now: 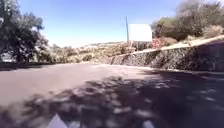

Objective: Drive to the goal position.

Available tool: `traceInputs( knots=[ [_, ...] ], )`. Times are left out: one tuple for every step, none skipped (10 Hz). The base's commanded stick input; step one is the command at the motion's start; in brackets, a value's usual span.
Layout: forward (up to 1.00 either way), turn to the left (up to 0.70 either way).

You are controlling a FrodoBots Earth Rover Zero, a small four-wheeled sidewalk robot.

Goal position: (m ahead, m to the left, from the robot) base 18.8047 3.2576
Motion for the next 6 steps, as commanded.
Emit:
traceInputs(
  knots=[
    [0.7,0.0],
    [0.7,0.0],
    [0.7,0.0],
    [0.7,0.0],
    [0.7,0.0],
    [0.7,0.0]
  ],
)
